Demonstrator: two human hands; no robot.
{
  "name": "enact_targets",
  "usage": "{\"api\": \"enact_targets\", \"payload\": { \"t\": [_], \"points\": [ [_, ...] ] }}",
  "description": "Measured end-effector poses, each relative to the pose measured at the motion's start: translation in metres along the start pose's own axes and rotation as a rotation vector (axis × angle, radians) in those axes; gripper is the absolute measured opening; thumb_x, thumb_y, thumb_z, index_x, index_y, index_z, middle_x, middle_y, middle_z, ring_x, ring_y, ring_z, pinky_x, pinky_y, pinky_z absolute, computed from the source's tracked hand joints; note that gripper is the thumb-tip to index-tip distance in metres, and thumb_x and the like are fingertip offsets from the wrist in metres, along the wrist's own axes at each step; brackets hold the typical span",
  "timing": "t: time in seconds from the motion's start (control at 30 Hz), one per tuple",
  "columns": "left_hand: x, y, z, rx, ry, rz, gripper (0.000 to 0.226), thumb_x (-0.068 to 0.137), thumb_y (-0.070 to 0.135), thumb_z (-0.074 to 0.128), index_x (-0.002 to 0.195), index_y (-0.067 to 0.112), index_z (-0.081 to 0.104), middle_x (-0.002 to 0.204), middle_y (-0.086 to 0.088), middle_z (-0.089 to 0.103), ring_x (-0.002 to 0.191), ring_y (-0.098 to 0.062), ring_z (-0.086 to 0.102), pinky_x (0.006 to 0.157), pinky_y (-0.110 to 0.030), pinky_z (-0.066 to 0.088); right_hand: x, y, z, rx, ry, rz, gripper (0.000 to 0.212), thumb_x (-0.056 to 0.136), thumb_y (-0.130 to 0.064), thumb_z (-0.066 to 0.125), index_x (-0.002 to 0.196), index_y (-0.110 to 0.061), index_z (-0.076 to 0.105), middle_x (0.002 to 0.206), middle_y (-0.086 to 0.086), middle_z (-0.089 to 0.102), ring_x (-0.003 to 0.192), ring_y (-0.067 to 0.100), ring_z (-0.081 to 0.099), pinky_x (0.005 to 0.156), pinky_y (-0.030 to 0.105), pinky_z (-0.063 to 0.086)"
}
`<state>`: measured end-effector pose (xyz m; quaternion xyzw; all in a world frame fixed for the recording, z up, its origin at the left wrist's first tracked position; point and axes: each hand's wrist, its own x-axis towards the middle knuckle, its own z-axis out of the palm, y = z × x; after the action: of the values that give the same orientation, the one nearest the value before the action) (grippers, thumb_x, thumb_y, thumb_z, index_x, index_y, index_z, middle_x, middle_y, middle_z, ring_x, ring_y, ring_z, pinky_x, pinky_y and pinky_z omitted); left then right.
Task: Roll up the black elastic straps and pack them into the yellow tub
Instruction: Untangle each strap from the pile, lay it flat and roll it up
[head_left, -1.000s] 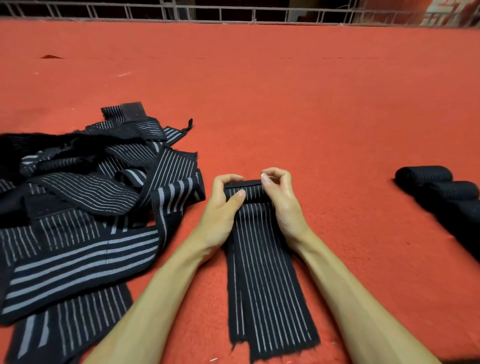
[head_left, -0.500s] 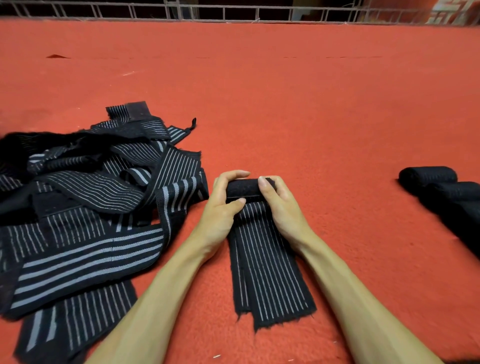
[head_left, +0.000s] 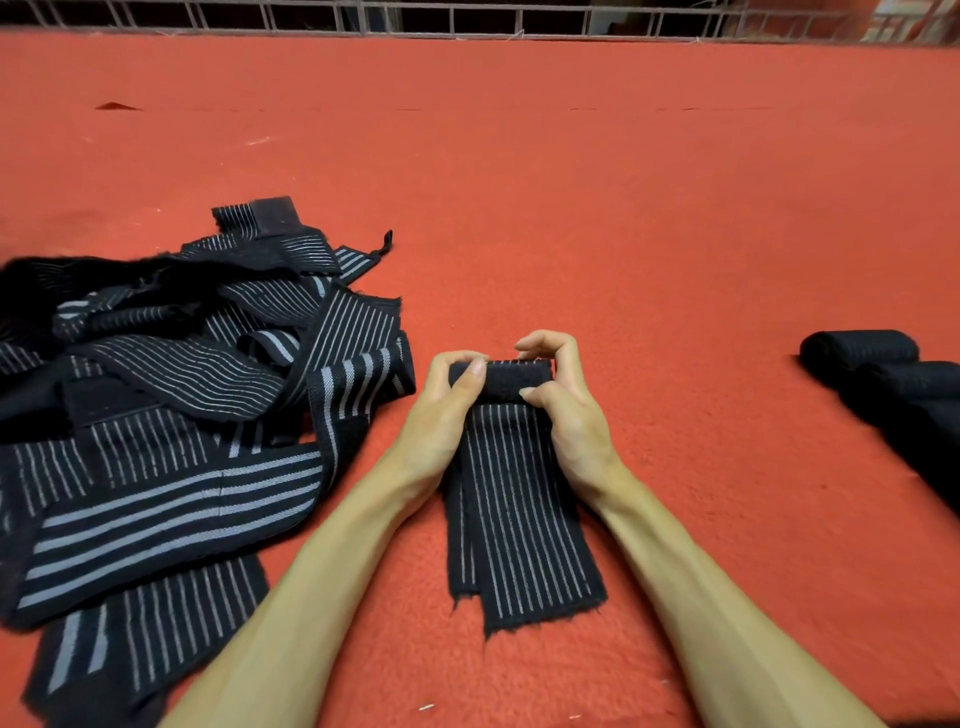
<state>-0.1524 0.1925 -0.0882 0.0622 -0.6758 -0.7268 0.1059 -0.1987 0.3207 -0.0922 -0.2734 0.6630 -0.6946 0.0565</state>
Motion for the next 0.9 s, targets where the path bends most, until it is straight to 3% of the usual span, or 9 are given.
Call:
{"api": "enact_targets", "payload": {
  "t": [0.1, 0.27, 0.37, 0.43, 0.57, 0.67, 0.73, 0.9],
  "points": [
    [-0.0019, 0.0013, -0.0016, -0.034, -0.018, 0.019, 0.022, 0.098, 0.018, 0.05, 0.119, 0.011, 0.051, 0.103, -0.005, 0.063, 0.089, -0.011, 0.06, 0.081, -0.024, 0.05, 0.0011, 0.0035, -0.0009, 0.002, 0.004, 0.022, 0.039, 0.071, -0.031, 0.051, 0.109, -0.03, 0.046, 0.111, 0.003, 0.045, 0.097, 0.016, 0.046, 0.085, 0.028, 0.041],
    [-0.002, 0.0013, -0.0047, -0.032, -0.026, 0.125, 0.039, 0.083, 0.02, 0.058, 0.121, 0.025, 0.051, 0.099, -0.003, 0.059, 0.092, -0.013, 0.058, 0.086, -0.029, 0.05, 0.0054, 0.0073, -0.0006, 0.049, 0.132, 0.12, 0.03, 0.085, -0.045, 0.06, 0.106, -0.025, 0.054, 0.102, -0.005, 0.059, 0.092, 0.007, 0.058, 0.084, 0.029, 0.047],
    [-0.0024, 0.0021, -0.0048, -0.035, -0.083, 0.183, 0.051, 0.083, 0.011, 0.054, 0.13, 0.028, 0.045, 0.101, -0.001, 0.054, 0.092, -0.011, 0.053, 0.088, -0.028, 0.049, 0.006, 0.0041, -0.0014, 0.042, 0.133, 0.167, 0.041, 0.083, -0.058, 0.058, 0.102, -0.021, 0.059, 0.095, -0.005, 0.064, 0.085, 0.006, 0.062, 0.079, 0.028, 0.048],
    [-0.0031, 0.0025, -0.0039, -0.041, -0.118, 0.199, 0.055, 0.084, 0.003, 0.051, 0.132, 0.027, 0.043, 0.106, 0.001, 0.05, 0.092, -0.006, 0.051, 0.087, -0.024, 0.048, 0.0059, 0.003, -0.0009, 0.011, 0.126, 0.185, 0.044, 0.082, -0.06, 0.056, 0.1, -0.02, 0.061, 0.093, -0.005, 0.065, 0.086, 0.008, 0.062, 0.081, 0.031, 0.049],
    [-0.0057, 0.0042, -0.001, 0.006, -0.124, 0.161, 0.06, 0.087, -0.013, 0.042, 0.136, 0.022, 0.04, 0.113, 0.0, 0.047, 0.092, -0.002, 0.05, 0.083, -0.018, 0.047, 0.0047, 0.0037, -0.0004, -0.05, 0.097, 0.166, 0.028, 0.095, -0.046, 0.052, 0.102, -0.021, 0.06, 0.093, -0.006, 0.065, 0.087, 0.009, 0.061, 0.084, 0.035, 0.049],
    [-0.0058, 0.0029, -0.0005, 0.095, -0.089, 0.119, 0.058, 0.076, 0.01, 0.049, 0.129, 0.033, 0.044, 0.13, -0.011, 0.043, 0.113, -0.015, 0.047, 0.103, -0.031, 0.042, 0.0032, 0.0033, -0.0001, -0.002, 0.058, 0.136, 0.015, 0.101, -0.027, 0.048, 0.11, -0.017, 0.055, 0.095, -0.002, 0.06, 0.083, 0.007, 0.057, 0.077, 0.025, 0.048],
    [-0.0058, 0.0015, -0.0008, 0.094, -0.096, 0.077, 0.05, 0.077, 0.026, 0.054, 0.124, 0.04, 0.044, 0.136, -0.01, 0.044, 0.123, -0.018, 0.047, 0.109, -0.039, 0.039, 0.002, 0.0029, 0.0008, 0.037, 0.039, 0.108, 0.014, 0.097, -0.027, 0.05, 0.11, -0.024, 0.052, 0.096, 0.0, 0.055, 0.081, 0.007, 0.055, 0.074, 0.022, 0.046],
    [-0.0039, -0.0019, 0.0025, -0.045, -0.118, 0.027, 0.038, 0.094, 0.043, 0.051, 0.126, 0.028, 0.037, 0.111, 0.0, 0.061, 0.098, -0.006, 0.062, 0.094, -0.031, 0.048, 0.0017, 0.001, 0.0003, 0.023, 0.058, 0.008, 0.034, 0.08, -0.018, 0.047, 0.113, -0.028, 0.044, 0.106, -0.001, 0.045, 0.096, 0.007, 0.046, 0.088, 0.02, 0.039]
  ]
}}
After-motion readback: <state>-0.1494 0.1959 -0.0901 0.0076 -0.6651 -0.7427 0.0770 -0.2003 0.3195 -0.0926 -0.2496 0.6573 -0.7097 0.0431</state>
